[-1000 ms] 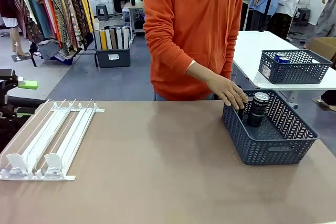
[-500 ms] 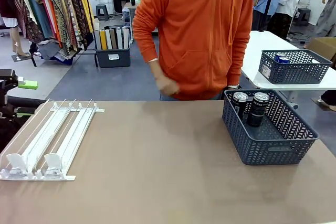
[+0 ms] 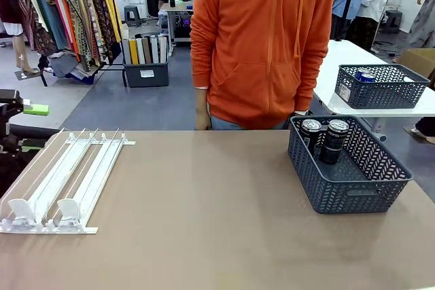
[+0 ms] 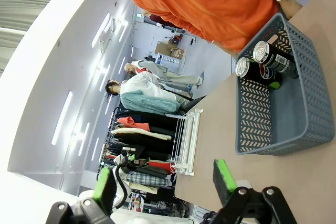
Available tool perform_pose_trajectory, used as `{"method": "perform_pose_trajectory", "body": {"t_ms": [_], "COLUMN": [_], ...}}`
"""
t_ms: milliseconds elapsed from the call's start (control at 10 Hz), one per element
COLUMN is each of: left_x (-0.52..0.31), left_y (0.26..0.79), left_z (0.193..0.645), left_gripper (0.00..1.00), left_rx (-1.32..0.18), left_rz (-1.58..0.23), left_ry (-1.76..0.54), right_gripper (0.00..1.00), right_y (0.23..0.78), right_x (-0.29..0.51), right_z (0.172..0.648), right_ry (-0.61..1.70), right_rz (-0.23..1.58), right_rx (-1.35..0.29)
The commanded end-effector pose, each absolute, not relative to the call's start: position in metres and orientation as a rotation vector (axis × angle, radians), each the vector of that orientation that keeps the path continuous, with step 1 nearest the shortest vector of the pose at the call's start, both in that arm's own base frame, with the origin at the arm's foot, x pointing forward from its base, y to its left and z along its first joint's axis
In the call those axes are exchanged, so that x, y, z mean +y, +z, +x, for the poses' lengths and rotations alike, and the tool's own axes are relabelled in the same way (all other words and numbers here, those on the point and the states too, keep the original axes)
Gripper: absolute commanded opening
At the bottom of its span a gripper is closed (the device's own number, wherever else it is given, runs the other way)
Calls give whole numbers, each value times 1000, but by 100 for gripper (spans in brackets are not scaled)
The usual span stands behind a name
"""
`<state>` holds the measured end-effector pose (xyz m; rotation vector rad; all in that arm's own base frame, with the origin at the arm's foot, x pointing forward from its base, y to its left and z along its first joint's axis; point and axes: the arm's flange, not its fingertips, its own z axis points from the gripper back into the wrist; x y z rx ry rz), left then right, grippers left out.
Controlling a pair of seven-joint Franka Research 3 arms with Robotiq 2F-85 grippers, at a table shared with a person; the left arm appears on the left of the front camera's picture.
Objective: Retrieve and store the cans from the dispenser.
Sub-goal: Pick up one can from the Automatic Can Dispenser and place it in the middle of the table.
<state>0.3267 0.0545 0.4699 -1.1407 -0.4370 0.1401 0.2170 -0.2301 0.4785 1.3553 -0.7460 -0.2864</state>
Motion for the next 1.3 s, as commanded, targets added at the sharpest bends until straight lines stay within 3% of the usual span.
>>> {"method": "perform_pose_trajectory", "body": {"t_ms": [0, 1200], "left_x": [55, 55], "left_y": [471, 471], "left_z": [327, 327], "left_gripper": [100, 100], "left_rx": [-453, -453], "left_rz": [-1161, -1161], "left_ry": [132, 132], "right_gripper": [100, 100], "right_y": [481, 481], "right_x": [-230, -230], "right_z": [220, 220], "right_ry": [-277, -277], "right_rz": [1367, 1367], "right_rx": [-777, -777]}}
